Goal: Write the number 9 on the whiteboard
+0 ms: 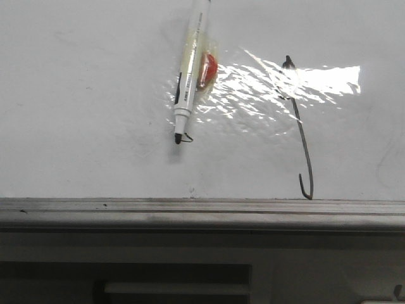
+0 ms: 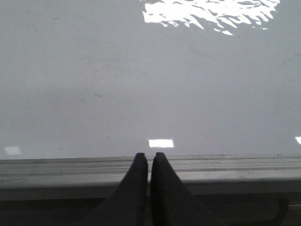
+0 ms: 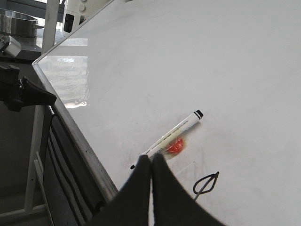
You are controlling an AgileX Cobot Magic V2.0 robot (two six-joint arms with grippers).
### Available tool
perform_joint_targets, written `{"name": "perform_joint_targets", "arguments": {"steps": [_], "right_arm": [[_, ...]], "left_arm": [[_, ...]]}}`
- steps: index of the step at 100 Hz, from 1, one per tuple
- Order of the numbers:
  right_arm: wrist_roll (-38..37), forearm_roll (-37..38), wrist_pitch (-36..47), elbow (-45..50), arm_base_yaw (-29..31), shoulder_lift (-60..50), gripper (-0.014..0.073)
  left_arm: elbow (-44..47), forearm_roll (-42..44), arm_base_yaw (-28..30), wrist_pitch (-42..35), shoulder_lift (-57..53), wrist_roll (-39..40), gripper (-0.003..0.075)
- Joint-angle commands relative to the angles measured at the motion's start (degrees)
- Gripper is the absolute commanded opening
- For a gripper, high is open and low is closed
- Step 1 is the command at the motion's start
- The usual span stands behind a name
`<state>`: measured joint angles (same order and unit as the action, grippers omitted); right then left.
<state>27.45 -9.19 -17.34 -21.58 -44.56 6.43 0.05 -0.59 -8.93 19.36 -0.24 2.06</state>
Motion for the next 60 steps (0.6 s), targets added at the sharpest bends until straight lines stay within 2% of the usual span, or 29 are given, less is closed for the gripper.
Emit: {"name": "perform_joint_targets", "arguments": {"steps": [1, 13, 24, 39, 45, 53, 60], "right_arm": [[0.1, 2.1, 3.3, -1.0, 1.2, 0.7, -0.0062], [-1.6, 3.3, 6.9, 3.1, 8.8, 0.7, -0.0062], [-8.2, 4.0, 10.1, 9.2, 20.8, 0.3, -0.0062], [-8.5, 6.6, 11.3, 17.3, 35.5, -1.7, -0.0062], [-8.8, 6.6, 11.9, 20.5, 38.6, -3.7, -0.0062], [-13.5, 6.6, 12.1, 24.0, 40.9, -7.2, -0.0062], [-15.8, 7.3, 6.9, 23.6, 41.2, -7.6, -0.0062]], "left_arm": [[1.0, -0.1, 0.2, -2.3, -1.5, 0.5, -0.0020], [1.0, -0.1, 0.2, -2.3, -1.5, 0.5, -0.0020], [1.0, -0.1, 0.2, -2.3, -1.5, 0.5, -0.0020], [1.0, -0.1, 0.2, -2.3, -1.5, 0.5, -0.0020], [1.0, -0.1, 0.2, -2.3, -1.5, 0.5, -0.0020], [1.0, -0.1, 0.2, -2.3, -1.5, 0.5, -0.0020], [1.0, -0.1, 0.2, -2.3, -1.5, 0.5, -0.0020]]}}
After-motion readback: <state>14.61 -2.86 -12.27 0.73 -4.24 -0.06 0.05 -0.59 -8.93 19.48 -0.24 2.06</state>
